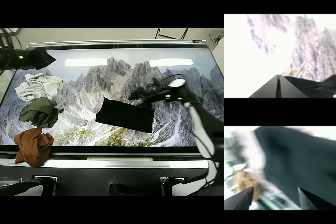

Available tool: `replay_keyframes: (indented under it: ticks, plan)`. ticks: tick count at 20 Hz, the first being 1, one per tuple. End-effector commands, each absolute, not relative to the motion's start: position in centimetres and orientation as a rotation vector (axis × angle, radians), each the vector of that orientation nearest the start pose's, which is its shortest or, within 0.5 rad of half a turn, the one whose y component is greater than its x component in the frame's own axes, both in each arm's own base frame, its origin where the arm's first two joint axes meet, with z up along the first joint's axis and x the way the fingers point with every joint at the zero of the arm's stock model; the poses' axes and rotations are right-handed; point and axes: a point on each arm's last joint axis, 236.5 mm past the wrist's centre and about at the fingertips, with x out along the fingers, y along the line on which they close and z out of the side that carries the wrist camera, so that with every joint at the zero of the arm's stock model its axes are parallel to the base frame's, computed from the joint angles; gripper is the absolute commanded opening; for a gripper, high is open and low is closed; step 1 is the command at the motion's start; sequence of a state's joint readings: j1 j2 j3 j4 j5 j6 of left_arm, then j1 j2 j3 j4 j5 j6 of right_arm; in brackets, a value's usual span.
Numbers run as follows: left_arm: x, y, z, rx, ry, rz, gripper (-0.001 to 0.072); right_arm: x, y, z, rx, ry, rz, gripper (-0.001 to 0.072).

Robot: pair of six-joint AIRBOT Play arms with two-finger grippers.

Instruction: Fold the clothes and pants, and hang the long-sleeved shirts on hangers.

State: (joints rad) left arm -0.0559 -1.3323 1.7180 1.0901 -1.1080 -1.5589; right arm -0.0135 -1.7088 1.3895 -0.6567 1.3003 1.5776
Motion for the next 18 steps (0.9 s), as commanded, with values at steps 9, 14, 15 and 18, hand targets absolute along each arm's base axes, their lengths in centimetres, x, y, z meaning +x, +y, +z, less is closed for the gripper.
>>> replay_keyframes:
  ticks: [9,14,15,18]
  plan:
    - [45.6,-13.2,24.5,-0.304,0.743,-0.403,0.0019,36.6,8.9,-8.7,0.965,1.521,0.280,0.0617]
    - [45.3,-14.1,24.5,-0.299,0.745,-0.422,0.0019,38.0,11.5,-6.8,1.071,1.467,0.428,0.0039]
    - [45.4,-14.1,24.6,-0.301,0.740,-0.420,0.0019,38.5,11.5,-5.5,1.045,1.443,0.494,0.0039]
    - [45.7,-14.1,24.6,-0.311,0.733,-0.416,0.0019,42.5,8.3,0.3,0.989,1.313,0.551,0.0037]
